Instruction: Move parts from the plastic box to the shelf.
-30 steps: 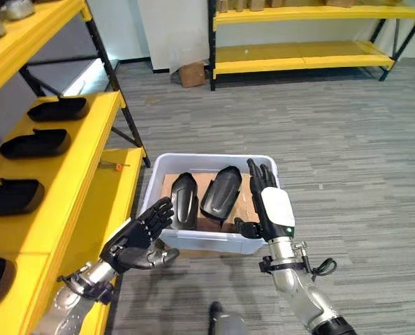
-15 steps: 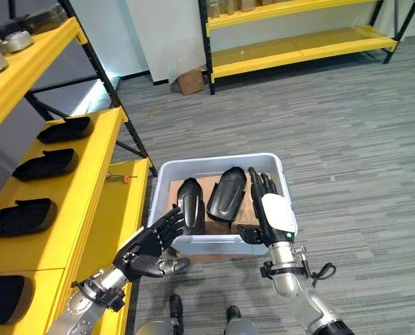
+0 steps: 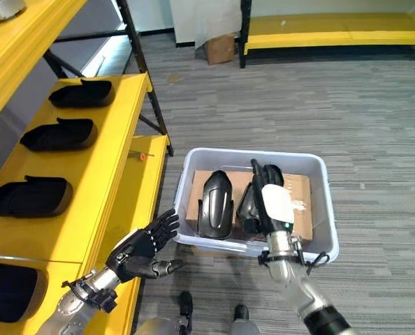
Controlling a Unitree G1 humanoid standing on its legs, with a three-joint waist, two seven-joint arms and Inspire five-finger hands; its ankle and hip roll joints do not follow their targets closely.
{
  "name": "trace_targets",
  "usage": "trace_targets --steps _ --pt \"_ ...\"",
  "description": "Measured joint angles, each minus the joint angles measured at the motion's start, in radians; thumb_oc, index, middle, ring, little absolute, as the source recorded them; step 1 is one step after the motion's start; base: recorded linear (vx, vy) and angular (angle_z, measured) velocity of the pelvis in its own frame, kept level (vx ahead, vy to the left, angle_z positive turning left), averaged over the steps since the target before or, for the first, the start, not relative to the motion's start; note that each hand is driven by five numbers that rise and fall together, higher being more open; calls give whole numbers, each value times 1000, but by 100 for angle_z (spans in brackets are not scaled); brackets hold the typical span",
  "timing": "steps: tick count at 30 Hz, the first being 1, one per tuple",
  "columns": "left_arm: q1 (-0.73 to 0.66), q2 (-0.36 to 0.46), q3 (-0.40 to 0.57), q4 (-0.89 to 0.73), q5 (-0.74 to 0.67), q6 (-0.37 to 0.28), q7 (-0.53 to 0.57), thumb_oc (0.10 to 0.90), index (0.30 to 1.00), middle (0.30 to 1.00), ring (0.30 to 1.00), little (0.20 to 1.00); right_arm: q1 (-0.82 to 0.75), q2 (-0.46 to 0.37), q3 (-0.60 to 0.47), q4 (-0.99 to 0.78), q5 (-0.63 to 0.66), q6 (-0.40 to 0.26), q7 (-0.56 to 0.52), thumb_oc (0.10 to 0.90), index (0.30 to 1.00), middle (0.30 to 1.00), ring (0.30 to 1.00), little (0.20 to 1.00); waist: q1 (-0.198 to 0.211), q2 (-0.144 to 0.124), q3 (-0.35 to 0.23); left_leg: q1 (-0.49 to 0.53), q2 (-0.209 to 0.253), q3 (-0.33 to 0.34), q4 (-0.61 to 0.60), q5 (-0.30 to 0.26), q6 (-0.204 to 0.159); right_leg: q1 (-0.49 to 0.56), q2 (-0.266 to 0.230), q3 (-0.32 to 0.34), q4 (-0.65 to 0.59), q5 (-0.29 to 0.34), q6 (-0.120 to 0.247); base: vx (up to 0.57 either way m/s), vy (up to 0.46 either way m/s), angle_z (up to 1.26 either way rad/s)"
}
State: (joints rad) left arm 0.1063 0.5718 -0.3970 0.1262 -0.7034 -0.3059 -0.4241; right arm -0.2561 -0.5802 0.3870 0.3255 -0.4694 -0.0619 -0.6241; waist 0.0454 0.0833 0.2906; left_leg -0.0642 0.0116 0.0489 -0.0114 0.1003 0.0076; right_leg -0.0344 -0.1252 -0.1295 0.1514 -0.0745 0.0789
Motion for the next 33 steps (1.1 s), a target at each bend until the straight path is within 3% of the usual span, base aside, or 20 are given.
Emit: trace_targets --steps 3,5,15,33 --pt "-31 3 -4 0 -1 0 -17 900 1000 1000 1000 1000 -85 -7 -12 71 0 38 -19 900 1000 1000 1000 1000 20 11 31 -39 3 -4 7 7 -1 -30 4 -8 -4 9 -3 -47 17 8" --pt "-54 3 -10 0 -20 3 -25 900 1000 1000 1000 1000 -149 -9 -8 137 -2 67 -55 900 1000 1000 1000 1000 33 28 83 -46 2 -10 9 10 -1 -30 4 -16 -10 15 -1 -57 4 9" --pt "-152 3 -54 7 -41 20 -45 900 1000 1000 1000 1000 -262 24 3 456 51 174 -111 900 1000 1000 1000 1000 67 49 138 -75 -8 -27 14 13 0 -34 1 -44 -28 19 0 -5 2 8" --pt "-187 -1 -56 15 -38 25 -37 900 1000 1000 1000 1000 -269 72 30 445 98 198 -105 900 1000 1000 1000 1000 67 49 173 -89 -13 -28 14 13 0 -47 -3 -48 -22 20 2 1 11 1"
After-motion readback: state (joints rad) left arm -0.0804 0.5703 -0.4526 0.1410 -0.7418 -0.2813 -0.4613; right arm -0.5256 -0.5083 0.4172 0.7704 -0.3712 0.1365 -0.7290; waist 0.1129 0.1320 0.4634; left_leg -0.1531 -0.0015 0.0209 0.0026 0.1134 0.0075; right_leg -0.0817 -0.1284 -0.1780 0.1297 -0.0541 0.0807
